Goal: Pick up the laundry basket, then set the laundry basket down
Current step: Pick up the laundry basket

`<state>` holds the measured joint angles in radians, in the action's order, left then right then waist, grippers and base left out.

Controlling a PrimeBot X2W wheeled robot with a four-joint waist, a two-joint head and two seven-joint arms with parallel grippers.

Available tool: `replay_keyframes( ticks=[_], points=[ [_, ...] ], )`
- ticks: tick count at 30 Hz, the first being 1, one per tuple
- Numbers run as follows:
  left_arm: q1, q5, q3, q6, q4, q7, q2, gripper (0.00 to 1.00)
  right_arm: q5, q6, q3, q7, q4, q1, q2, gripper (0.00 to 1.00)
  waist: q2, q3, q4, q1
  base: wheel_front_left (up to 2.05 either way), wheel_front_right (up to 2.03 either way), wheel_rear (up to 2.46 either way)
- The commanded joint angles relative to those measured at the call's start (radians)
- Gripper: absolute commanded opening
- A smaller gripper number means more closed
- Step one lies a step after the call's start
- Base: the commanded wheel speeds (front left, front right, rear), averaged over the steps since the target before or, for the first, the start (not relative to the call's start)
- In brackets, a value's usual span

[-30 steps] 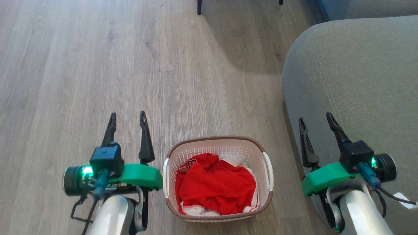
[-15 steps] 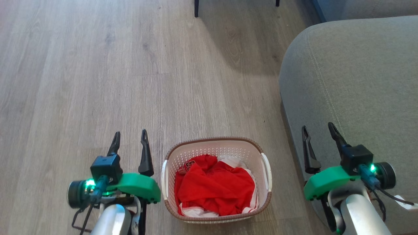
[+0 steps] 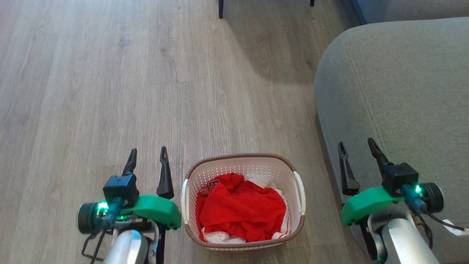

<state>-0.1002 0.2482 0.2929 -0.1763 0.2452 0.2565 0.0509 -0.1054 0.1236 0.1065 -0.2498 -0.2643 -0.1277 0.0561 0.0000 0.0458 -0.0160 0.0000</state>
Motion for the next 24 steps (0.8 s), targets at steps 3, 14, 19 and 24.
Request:
replay_keyframes(
  ticks=[3,14,19,24],
  points=[
    [-0.035,-0.008,-0.023,0.002,-0.028,0.005,-0.001,1.0,0.003,0.007,0.021,-0.012,0.033,-0.033,-0.006,1.0,0.0,0.003,0.001,0.0,0.0,0.0,0.0],
    [-0.047,0.019,-0.021,0.008,-0.01,0.005,-0.001,1.0,0.013,0.007,0.015,-0.012,0.045,-0.04,-0.006,1.0,0.0,0.035,0.01,0.0,0.0,0.0,0.0],
    [-0.07,0.029,-0.006,0.005,-0.002,0.005,-0.001,1.0,0.02,0.007,0.014,-0.012,0.039,-0.055,-0.006,1.0,0.0,0.079,0.019,0.0,0.0,0.0,0.0],
    [-0.102,0.045,0.009,-0.007,0.018,0.005,-0.001,1.0,0.024,0.007,0.009,-0.012,0.028,-0.086,-0.003,1.0,0.0,0.149,0.028,0.0,0.0,0.0,0.0]
  ],
)
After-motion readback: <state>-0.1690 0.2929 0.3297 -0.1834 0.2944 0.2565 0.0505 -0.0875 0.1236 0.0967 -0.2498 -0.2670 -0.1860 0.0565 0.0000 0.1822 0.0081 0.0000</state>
